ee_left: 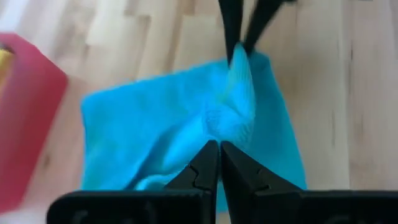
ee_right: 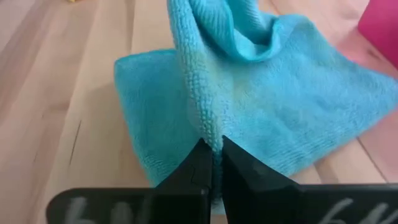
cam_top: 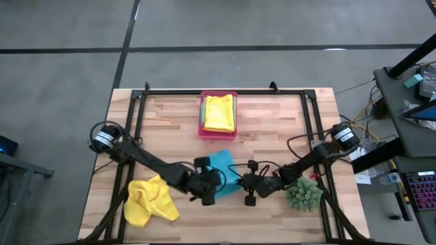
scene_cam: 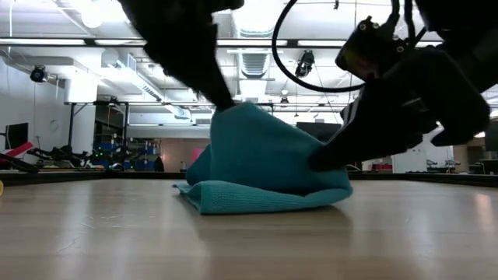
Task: Fold microfiber towels
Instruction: Fold the blue towel
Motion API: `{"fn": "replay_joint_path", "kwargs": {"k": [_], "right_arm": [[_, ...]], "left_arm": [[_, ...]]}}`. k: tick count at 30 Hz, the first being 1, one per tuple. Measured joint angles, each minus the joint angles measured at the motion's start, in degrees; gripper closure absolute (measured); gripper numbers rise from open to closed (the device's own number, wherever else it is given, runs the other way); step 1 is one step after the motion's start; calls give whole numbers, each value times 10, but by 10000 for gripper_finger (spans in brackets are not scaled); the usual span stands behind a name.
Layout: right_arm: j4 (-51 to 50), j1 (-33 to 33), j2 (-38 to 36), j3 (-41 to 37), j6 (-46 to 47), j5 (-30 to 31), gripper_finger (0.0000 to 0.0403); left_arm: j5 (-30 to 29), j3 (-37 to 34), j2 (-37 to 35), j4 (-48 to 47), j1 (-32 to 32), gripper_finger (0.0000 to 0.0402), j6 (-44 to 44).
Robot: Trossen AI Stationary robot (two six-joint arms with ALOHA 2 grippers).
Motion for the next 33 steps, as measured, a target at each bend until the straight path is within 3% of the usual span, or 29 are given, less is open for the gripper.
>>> {"fn": "replay_joint_path", "kwargs": {"k": [8, 14, 18, 23, 27, 33], "right_arm": [[0, 10, 0, 0, 28, -12, 382], [1, 10, -1, 0, 47, -30, 316], [-16, 10, -14, 0, 47, -31, 261], [-82, 10, -65, 0, 47, -32, 216], [-138, 11, -111, -1, 32, -33, 200], [-153, 11, -154, -6, -50, -29, 200]], "left_arm": [[79, -43, 3, 65, -11, 389, -10], [117, -62, 2, 67, -8, 303, -18], [118, -56, -6, 16, -7, 238, -26], [126, -52, -22, -40, -7, 204, -3], [119, -52, -30, -24, -7, 201, 32], [15, -62, -30, -25, -2, 201, 100]]}}
